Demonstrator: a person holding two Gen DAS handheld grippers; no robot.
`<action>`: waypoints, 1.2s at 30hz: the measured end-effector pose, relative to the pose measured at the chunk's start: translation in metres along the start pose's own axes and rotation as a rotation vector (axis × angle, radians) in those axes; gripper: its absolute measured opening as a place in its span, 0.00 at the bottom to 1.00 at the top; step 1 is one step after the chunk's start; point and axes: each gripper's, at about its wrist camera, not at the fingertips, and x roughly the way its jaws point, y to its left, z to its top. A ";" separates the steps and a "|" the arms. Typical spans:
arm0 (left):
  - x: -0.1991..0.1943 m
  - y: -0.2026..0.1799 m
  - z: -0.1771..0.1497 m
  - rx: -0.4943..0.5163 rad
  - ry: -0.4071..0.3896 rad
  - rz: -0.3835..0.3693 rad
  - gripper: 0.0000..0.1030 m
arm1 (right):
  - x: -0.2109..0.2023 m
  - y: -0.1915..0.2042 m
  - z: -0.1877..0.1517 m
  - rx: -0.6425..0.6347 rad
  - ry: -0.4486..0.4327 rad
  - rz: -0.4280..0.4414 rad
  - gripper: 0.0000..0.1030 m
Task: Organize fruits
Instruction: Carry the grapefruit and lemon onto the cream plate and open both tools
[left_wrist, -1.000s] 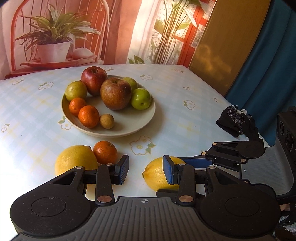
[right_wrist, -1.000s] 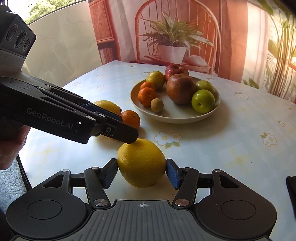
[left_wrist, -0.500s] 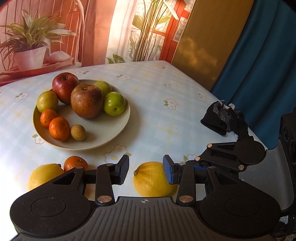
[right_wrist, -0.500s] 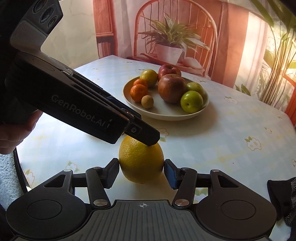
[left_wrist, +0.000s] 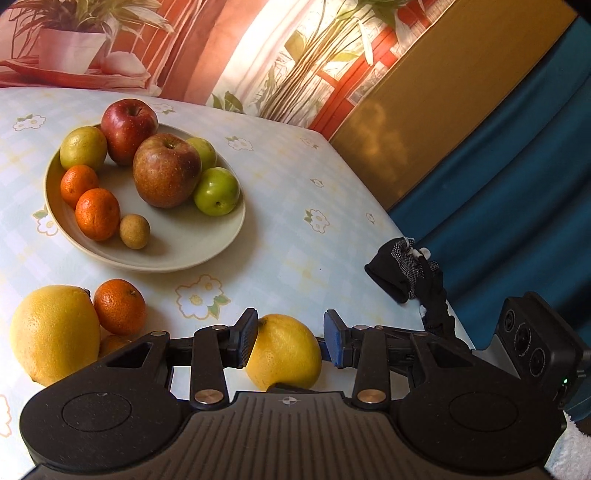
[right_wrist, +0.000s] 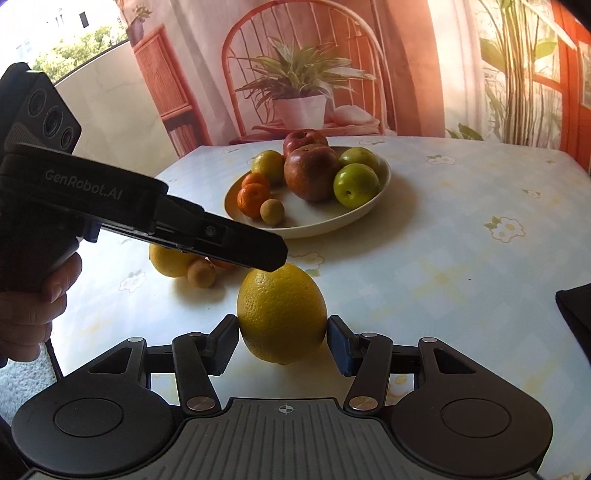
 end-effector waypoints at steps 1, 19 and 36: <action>0.001 -0.001 -0.001 0.007 0.000 0.006 0.39 | 0.000 -0.001 0.000 0.011 -0.002 0.003 0.47; 0.017 -0.002 0.003 0.016 0.023 0.019 0.40 | -0.001 0.009 -0.003 -0.086 0.012 -0.075 0.48; -0.010 0.005 0.039 0.028 -0.086 0.053 0.40 | 0.012 0.019 0.050 -0.171 -0.025 -0.067 0.47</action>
